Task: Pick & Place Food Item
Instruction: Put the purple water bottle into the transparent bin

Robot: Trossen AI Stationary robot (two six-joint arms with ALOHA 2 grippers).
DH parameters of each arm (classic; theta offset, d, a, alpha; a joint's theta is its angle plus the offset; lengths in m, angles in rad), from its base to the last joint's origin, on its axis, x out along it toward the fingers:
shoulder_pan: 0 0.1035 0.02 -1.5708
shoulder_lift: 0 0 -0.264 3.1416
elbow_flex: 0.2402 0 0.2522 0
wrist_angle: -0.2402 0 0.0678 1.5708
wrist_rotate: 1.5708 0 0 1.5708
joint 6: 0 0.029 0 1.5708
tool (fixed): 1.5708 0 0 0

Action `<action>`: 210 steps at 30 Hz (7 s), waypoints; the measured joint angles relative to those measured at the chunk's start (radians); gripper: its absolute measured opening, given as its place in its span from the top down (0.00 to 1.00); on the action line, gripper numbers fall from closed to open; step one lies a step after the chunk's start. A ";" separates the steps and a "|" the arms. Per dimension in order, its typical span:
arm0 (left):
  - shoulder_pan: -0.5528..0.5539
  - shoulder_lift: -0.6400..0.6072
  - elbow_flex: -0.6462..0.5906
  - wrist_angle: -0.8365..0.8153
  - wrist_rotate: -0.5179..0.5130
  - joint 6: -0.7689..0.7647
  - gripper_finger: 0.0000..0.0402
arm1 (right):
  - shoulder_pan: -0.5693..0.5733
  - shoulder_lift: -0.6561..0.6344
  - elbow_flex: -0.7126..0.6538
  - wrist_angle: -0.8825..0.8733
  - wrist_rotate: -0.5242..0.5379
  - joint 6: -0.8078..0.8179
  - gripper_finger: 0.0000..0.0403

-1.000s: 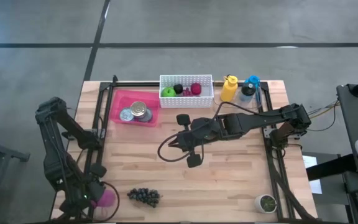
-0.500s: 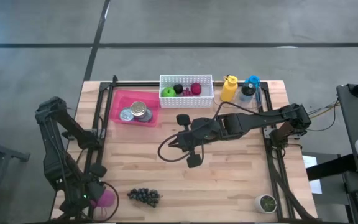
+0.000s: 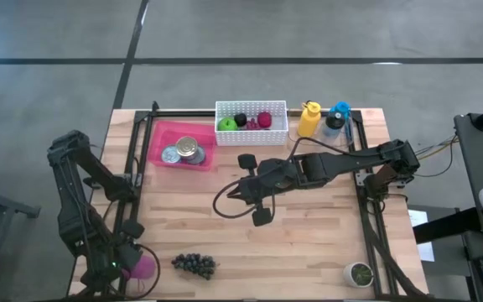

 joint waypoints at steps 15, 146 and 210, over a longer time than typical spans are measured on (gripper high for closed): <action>0.000 -0.012 -0.001 -0.001 -0.020 0.000 0.80 | 0.000 0.000 0.000 0.000 0.000 0.015 0.98; 1.063 0.342 0.301 0.110 0.214 1.196 0.75 | 0.007 -0.303 0.000 -0.376 0.001 0.113 0.98; 0.917 -0.344 -0.132 0.430 -0.154 0.906 0.99 | 0.006 -0.299 -0.185 -0.115 0.001 0.081 0.98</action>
